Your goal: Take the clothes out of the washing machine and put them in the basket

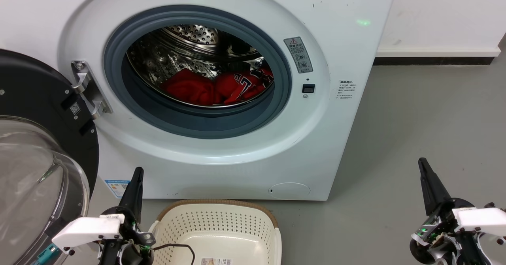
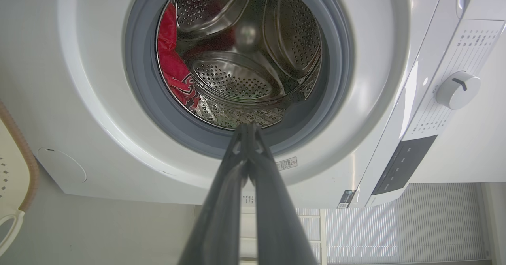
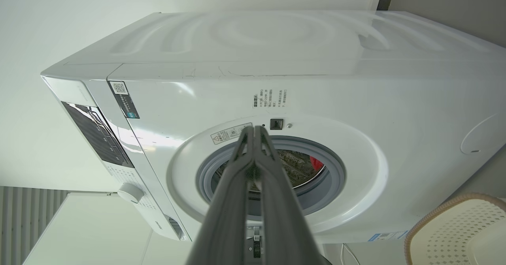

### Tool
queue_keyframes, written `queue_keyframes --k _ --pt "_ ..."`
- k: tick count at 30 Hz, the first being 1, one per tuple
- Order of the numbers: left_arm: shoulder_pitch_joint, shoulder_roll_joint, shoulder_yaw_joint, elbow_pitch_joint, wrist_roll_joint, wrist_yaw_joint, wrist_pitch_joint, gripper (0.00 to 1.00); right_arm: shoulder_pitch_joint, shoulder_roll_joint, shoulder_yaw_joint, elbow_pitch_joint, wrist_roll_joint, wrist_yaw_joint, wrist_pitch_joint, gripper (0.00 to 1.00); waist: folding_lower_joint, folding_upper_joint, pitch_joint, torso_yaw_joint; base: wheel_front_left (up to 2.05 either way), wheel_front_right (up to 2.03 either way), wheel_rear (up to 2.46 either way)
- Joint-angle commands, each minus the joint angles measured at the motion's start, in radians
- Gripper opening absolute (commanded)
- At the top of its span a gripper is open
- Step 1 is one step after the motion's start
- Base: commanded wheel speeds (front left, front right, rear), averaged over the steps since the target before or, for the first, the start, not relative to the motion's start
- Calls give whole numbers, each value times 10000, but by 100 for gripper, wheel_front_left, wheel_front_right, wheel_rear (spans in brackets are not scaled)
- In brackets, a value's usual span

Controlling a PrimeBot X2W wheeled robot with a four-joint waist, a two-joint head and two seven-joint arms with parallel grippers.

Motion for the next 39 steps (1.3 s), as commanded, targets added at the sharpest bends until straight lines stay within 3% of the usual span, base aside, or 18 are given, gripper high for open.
queue_keyframes --k 1,2,3,20,32,39 --pt "-60 -23 17 3 9 -25 14 0 -120 34 7 11 -44 -3 3 0 0 0 0 0 0 0 0" --pt "-60 -23 17 3 9 -25 14 0 -120 34 7 11 -44 -3 3 0 0 0 0 0 0 0 0" --pt "0 0 0 -1 2 0 -3 100 0 0 0 -1 -1 0 -2 100 0 0 0 0 0 0 0" --pt "565 -25 252 -4 942 0 -687 100 517 8 8 130 -839 0 -684 100 1 0 -62 -17 0 0 0" --pt "626 -21 1018 -254 2715 234 -1208 100 533 8 -524 -547 -3878 0 -1206 100 1 0 -119 -28 0 0 0" --pt "741 -19 987 -1138 4083 616 -1480 100 591 8 -395 -1606 -6603 0 -1478 100 1 0 -130 -17 0 0 0"
